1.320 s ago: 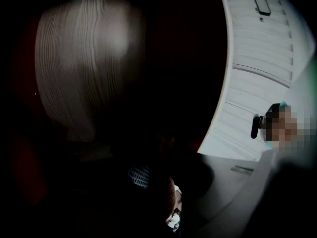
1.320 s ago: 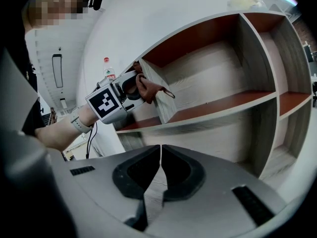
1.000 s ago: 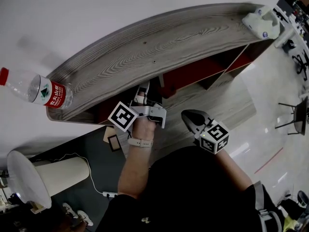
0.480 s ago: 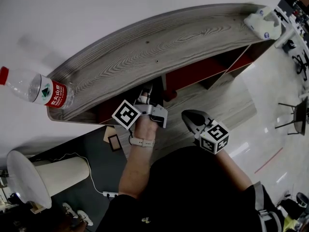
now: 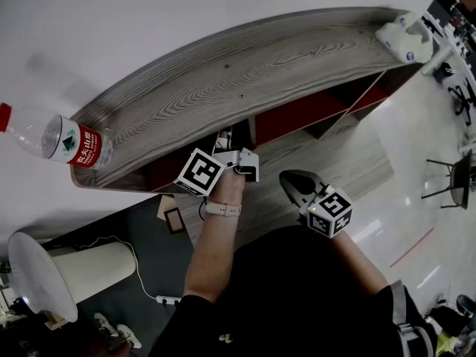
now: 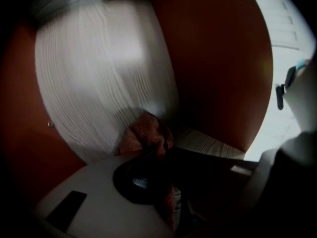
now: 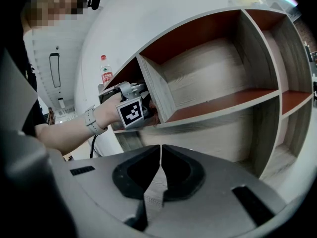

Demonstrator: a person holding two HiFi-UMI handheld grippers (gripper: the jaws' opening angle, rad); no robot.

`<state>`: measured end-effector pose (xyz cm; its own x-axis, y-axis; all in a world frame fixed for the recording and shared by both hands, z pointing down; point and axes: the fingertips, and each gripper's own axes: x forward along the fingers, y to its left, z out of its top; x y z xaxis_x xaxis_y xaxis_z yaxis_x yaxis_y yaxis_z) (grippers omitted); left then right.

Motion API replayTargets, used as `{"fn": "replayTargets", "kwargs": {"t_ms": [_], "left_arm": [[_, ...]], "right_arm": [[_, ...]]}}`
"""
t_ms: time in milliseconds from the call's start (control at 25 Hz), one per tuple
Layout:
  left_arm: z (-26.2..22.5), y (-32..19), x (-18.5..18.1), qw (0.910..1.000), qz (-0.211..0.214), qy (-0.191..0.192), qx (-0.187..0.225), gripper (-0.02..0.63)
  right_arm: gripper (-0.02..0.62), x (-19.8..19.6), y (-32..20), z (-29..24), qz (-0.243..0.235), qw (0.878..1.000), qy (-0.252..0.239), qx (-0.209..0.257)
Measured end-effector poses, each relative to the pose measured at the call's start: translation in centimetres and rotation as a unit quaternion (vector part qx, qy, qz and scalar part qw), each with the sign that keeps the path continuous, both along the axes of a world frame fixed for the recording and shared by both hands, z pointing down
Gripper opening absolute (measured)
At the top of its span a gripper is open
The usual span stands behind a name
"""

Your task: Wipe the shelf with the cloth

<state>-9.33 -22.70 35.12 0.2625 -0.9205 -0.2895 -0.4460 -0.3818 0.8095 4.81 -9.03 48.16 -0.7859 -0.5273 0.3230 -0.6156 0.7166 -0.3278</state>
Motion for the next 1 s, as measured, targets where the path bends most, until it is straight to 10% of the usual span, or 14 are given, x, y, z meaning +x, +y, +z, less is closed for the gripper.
{"fn": "replayTargets", "kwargs": {"t_ms": [320, 1000], "left_arm": [[-1.0, 1.1, -3.5, 0.9952, -0.075, -0.062, 0.013, 0.064], [0.2, 7.3, -18.8, 0.9618, -0.271, -0.029, -0.019, 0.064]], "right_arm": [[0.005, -0.2, -0.2, 0.2, -0.01, 1.0, 0.003, -0.002], [0.004, -3.2, 0.5, 0.4, -0.07, 0.998, 0.007, -0.004]]}}
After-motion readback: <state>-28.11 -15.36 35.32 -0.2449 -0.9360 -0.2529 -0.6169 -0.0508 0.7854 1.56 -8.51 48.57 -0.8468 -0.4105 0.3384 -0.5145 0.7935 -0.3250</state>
